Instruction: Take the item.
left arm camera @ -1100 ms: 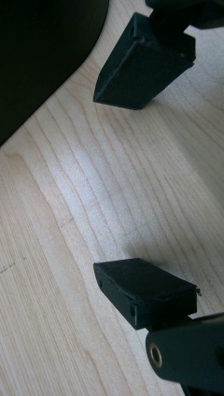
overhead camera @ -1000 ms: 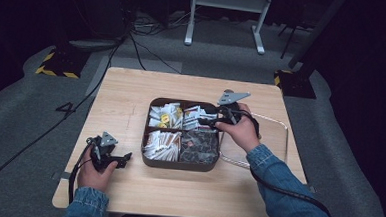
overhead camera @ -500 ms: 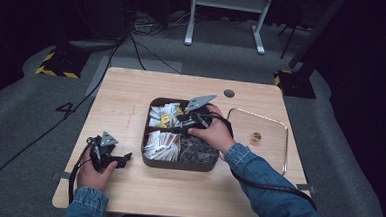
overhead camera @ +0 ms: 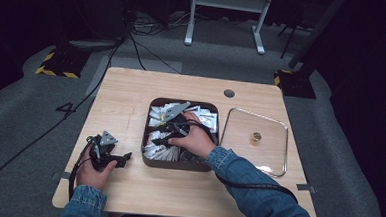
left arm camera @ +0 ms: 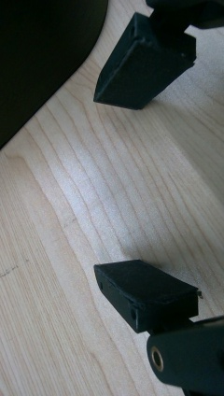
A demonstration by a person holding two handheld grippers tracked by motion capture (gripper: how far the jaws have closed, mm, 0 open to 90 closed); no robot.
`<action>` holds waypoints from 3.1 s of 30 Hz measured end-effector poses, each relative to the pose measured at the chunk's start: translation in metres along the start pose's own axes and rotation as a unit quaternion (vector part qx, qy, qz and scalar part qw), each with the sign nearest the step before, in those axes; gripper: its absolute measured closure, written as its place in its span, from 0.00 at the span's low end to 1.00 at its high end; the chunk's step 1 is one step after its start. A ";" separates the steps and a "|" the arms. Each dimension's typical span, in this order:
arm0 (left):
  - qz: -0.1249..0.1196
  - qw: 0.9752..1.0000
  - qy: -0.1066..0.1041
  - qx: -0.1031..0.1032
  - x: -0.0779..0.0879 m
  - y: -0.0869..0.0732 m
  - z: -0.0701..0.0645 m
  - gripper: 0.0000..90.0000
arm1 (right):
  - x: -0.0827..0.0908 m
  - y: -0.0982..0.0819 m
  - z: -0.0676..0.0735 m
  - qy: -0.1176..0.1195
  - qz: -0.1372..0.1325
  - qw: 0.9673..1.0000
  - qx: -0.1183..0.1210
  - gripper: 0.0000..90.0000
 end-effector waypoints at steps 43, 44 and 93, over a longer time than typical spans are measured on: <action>0.000 1.000 0.000 0.000 0.000 0.000 0.000 0.18 | -0.032 -0.009 0.001 -0.015 0.052 0.997 0.052 1.00; 0.000 1.000 0.000 0.000 0.000 0.000 0.000 0.18 | -0.032 -0.009 0.001 -0.015 0.050 0.997 0.048 1.00; -0.001 1.000 -0.003 -0.001 -0.002 0.002 0.002 0.18 | 0.093 0.016 0.037 0.045 -0.109 0.991 -0.057 1.00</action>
Point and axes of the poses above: each handheld gripper's, and its own axes: x roughly backward along the jaws, y roughly out of its top, z roughly to its left, the point moved 9 cm from there along -x, roughly forward along the jaws, and after that the axes turned 1 degree about -z, right-handed, at the moved point
